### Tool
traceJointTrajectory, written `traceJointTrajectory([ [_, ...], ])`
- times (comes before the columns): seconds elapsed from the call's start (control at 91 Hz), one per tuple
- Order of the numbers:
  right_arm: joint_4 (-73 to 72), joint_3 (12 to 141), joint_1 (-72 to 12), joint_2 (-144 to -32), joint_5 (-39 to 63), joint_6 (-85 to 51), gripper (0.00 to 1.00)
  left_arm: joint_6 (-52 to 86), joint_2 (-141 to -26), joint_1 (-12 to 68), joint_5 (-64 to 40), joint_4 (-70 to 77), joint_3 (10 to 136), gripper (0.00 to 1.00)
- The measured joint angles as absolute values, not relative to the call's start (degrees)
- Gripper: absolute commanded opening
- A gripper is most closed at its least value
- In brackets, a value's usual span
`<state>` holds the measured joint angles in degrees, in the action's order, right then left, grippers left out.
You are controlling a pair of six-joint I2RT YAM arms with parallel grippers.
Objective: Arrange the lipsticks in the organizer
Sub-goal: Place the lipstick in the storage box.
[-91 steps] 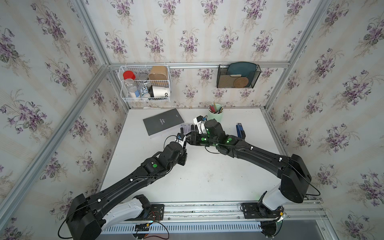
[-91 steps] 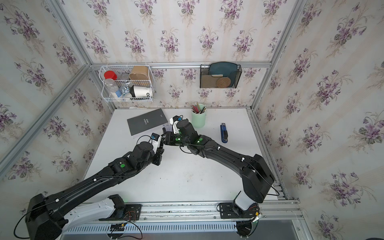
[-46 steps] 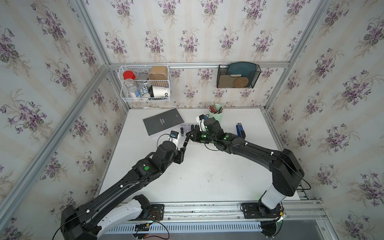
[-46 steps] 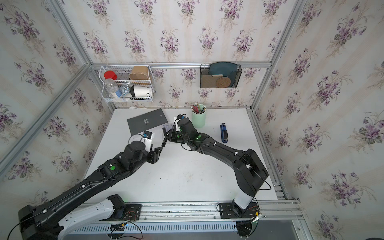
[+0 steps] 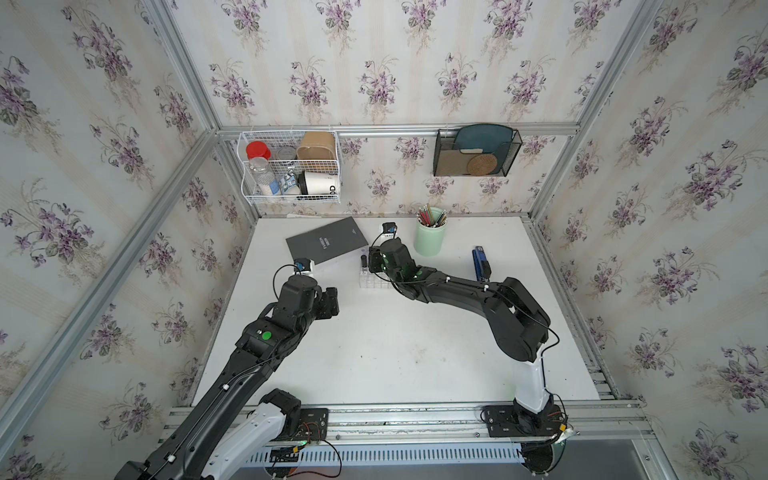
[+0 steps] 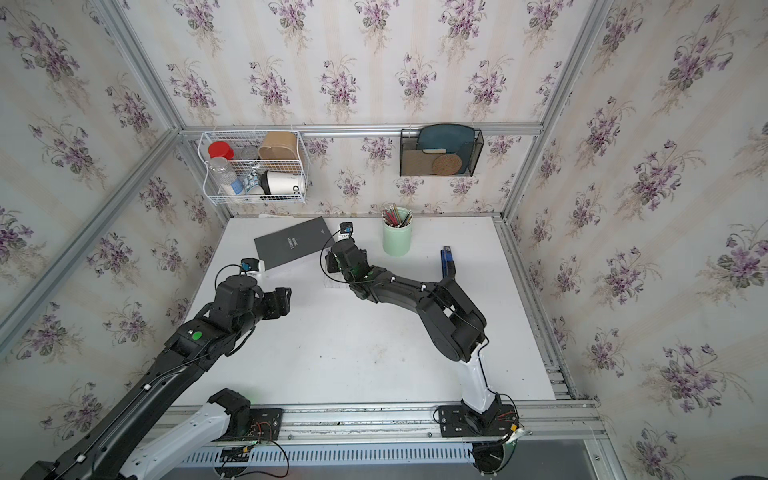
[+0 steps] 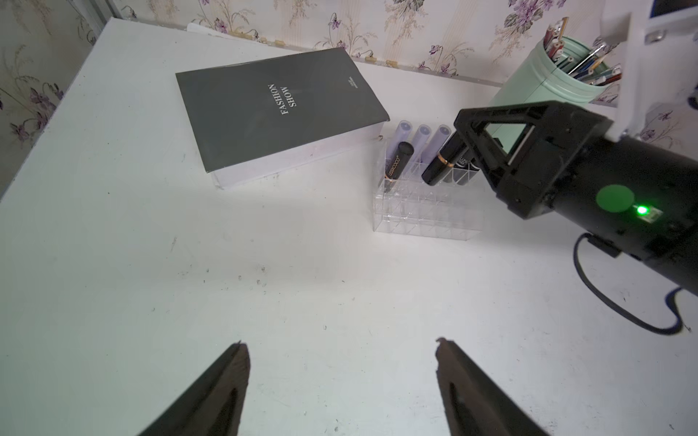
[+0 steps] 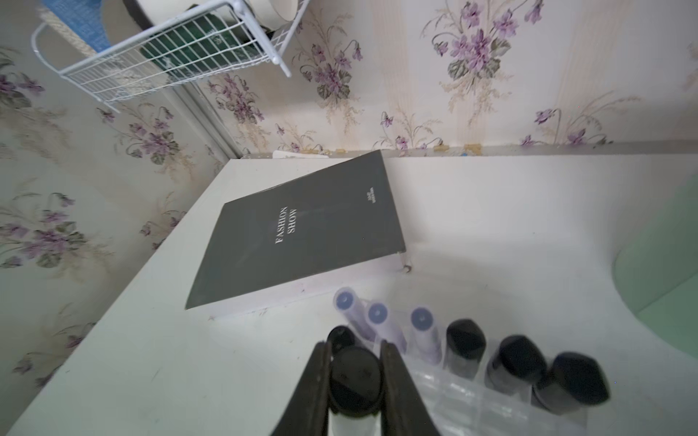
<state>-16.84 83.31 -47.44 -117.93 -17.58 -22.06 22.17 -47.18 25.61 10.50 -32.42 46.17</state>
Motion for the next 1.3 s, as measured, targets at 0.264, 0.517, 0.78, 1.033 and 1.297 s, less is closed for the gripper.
traceJointTrajectory([
  [0.264,-17.96,87.18,-47.33,-123.31,-21.82,-17.78,0.13,22.13,-46.13,22.61,8.16,-32.27,44.62,0.81],
  [0.517,-19.31,86.32,-47.92,-124.01,-22.5,-17.61,0.13,21.45,-46.59,22.0,6.13,-30.96,43.94,0.8],
  [0.78,-20.43,87.0,-47.99,-126.04,-23.16,-17.65,0.12,21.1,-46.65,21.69,4.67,-30.59,43.29,0.79],
  [1.033,-20.93,87.15,-48.31,-127.44,-24.23,-17.76,0.14,21.1,-45.93,21.65,4.27,-30.57,43.22,0.79],
  [1.297,-20.34,87.26,-48.58,-126.67,-24.38,-17.5,0.49,21.12,-45.32,21.65,4.23,-30.65,43.11,0.78],
])
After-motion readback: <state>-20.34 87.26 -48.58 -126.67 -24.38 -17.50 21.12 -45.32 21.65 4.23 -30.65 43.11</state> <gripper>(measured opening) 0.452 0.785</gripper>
